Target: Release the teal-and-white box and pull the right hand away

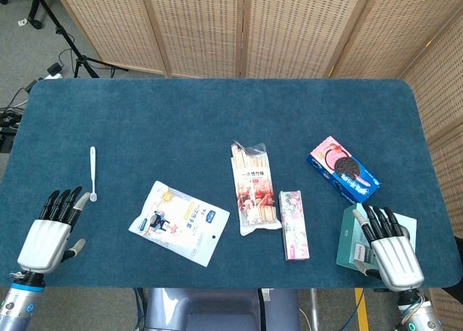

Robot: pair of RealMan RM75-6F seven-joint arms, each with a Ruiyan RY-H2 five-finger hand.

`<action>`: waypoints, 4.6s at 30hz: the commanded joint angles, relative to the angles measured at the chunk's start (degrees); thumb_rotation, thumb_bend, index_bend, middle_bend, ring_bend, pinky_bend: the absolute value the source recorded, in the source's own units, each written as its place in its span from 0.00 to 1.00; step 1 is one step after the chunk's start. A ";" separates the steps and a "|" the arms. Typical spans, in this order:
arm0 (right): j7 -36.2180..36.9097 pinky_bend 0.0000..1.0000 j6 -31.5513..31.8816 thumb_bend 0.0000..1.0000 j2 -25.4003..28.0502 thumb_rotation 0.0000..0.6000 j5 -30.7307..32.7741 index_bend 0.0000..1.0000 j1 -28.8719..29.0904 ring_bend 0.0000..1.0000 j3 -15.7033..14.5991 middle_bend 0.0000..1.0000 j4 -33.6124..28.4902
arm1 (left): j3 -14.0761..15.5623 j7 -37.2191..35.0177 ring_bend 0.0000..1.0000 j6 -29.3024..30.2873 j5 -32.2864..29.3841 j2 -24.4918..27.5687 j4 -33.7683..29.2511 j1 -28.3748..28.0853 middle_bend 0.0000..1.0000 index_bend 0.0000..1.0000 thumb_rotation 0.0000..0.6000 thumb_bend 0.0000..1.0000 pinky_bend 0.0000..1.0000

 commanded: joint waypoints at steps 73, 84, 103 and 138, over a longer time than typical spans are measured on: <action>-5.84 0.82 0.42 0.75 -1.44 1.00 0.37 0.00 -0.40 0.83 0.13 0.72 -0.86 | -0.72 -2.81 0.00 2.07 1.64 -0.64 1.02 0.16 0.00 0.00 1.00 0.23 0.00; -6.55 0.90 -6.44 1.00 0.37 1.00 1.75 0.00 0.76 0.90 -3.06 0.75 -4.14 | -0.76 -3.20 0.00 2.21 1.71 -0.54 1.04 0.18 0.00 0.00 1.00 0.23 0.00; -7.91 0.90 -8.53 1.00 -2.50 1.00 -0.89 0.00 1.56 0.90 -4.64 0.75 -4.07 | -0.70 -2.47 0.00 1.92 1.57 -0.90 1.17 0.15 0.00 0.00 1.00 0.23 0.00; -10.17 0.90 -16.16 1.00 -4.65 1.00 -2.52 0.00 3.89 0.90 -8.81 0.75 -4.46 | -0.74 -2.54 0.00 1.62 1.27 -1.01 1.36 0.00 0.00 0.00 1.00 0.24 0.00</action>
